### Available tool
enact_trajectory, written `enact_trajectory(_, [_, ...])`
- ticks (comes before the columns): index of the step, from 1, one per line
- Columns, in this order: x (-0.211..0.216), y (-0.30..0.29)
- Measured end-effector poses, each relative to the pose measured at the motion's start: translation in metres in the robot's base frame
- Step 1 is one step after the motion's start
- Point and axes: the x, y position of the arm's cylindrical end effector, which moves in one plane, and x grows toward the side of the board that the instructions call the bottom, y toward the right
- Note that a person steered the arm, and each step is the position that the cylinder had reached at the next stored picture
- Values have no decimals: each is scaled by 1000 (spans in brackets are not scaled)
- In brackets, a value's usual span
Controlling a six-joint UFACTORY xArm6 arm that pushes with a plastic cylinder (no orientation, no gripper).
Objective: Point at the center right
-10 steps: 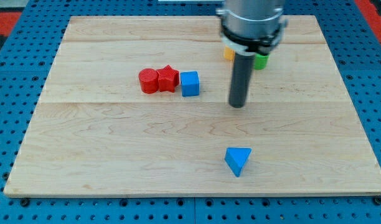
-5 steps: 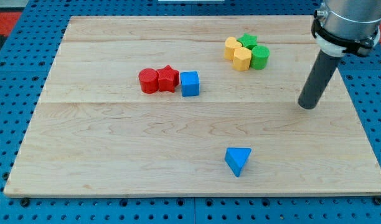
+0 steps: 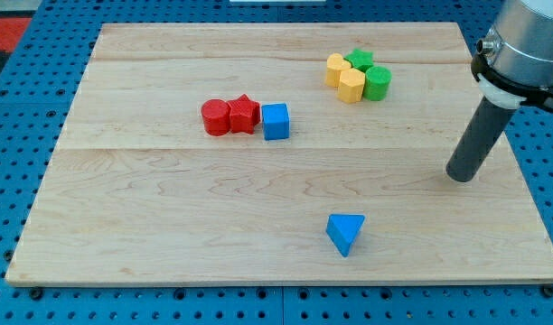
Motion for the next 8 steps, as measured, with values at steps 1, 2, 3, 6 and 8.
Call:
enact_trajectory(1, [2,1])
enact_trajectory(2, [3,3])
enact_trajectory(3, [3,3])
enact_trajectory(6, [-9,-62])
enact_trajectory(8, [-114,31])
